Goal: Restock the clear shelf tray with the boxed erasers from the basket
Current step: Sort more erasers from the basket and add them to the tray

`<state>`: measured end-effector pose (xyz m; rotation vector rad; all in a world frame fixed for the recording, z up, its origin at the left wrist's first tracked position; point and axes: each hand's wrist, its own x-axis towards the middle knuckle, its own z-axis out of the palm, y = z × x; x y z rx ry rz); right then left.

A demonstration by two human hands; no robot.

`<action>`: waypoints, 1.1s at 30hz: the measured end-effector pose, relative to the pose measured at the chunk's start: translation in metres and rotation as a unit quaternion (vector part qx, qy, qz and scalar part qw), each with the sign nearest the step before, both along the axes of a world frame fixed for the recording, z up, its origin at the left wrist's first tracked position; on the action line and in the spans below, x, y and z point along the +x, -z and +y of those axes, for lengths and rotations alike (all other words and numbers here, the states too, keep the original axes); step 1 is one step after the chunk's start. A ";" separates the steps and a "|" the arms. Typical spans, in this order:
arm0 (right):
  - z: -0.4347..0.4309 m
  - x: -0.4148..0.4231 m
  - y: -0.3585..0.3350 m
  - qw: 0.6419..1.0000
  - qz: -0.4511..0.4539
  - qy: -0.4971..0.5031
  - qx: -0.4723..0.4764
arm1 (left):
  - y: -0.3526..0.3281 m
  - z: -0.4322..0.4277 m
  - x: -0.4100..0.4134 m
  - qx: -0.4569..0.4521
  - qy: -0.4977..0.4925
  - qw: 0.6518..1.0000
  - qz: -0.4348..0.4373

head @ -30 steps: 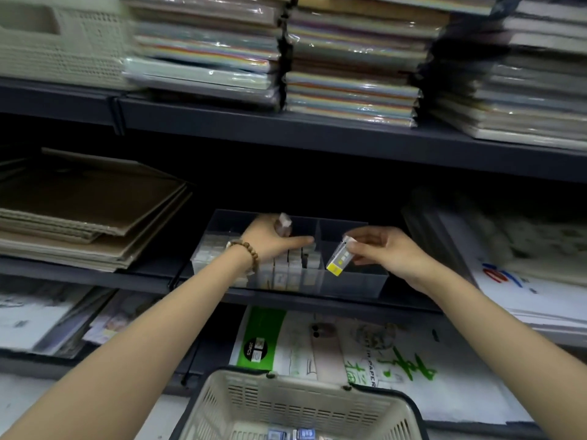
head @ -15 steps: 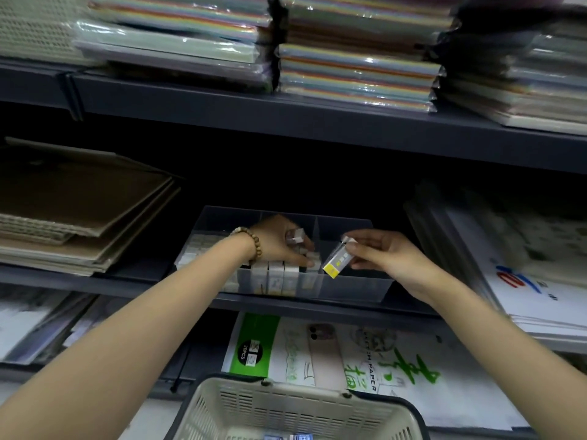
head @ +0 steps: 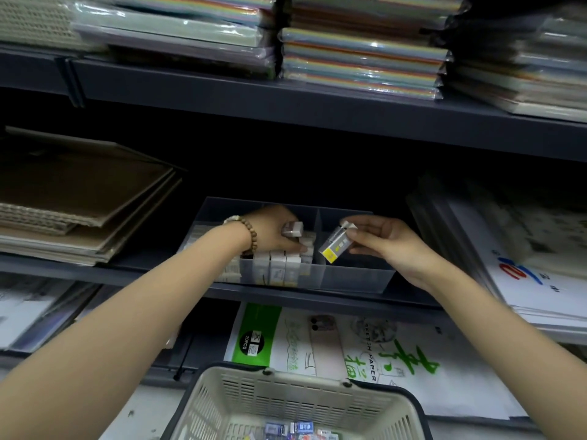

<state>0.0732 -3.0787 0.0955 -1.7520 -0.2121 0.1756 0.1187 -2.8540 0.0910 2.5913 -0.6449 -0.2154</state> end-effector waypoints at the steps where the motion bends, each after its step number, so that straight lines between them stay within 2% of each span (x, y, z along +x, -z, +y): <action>1: 0.004 0.002 0.000 1.000 -0.004 -0.008 -0.005 | 0.000 0.000 -0.001 -0.002 -0.001 1.000 0.004; 6: 0.022 0.010 0.001 0.993 -0.048 -0.029 -0.099 | 0.005 0.004 -0.003 -0.044 -0.010 0.999 0.008; 13: 0.033 0.005 0.013 0.972 -0.117 0.005 -0.205 | 0.009 0.010 -0.006 -0.099 -0.048 0.994 0.004; 17: 0.043 -0.002 0.023 0.964 -0.145 0.047 -0.219 | 0.011 0.013 -0.016 -0.180 -0.098 0.978 -0.036; 18: 0.043 -0.006 0.026 0.954 -0.172 0.053 -0.240 | 0.012 0.013 -0.019 -0.207 -0.100 0.973 -0.038; 21: 0.039 -0.017 0.039 0.892 -0.280 0.018 -0.355 | 0.014 0.013 -0.027 -0.258 -0.108 0.960 -0.026; 24: 0.036 -0.026 0.051 0.856 -0.295 -0.027 -0.424 | 0.015 0.011 -0.035 -0.360 -0.122 0.922 0.067; 26: 0.035 -0.026 0.052 0.843 -0.285 -0.038 -0.454 | 0.016 0.011 -0.039 -0.356 -0.101 0.926 0.077; 28: 0.036 -0.024 0.047 0.857 -0.261 -0.048 -0.442 | 0.017 0.012 -0.043 -0.369 -0.071 0.923 0.083; 29: 0.038 -0.022 0.043 0.886 -0.236 -0.043 -0.396 | 0.018 0.011 -0.045 -0.384 -0.067 0.916 0.089; 31: 0.041 -0.019 0.035 0.959 -0.169 0.000 -0.230 | 0.019 0.010 -0.046 -0.405 -0.082 0.907 0.082; 33: 0.042 -0.017 0.027 0.986 -0.121 0.045 -0.108 | 0.020 0.005 -0.046 -0.400 -0.092 0.910 0.051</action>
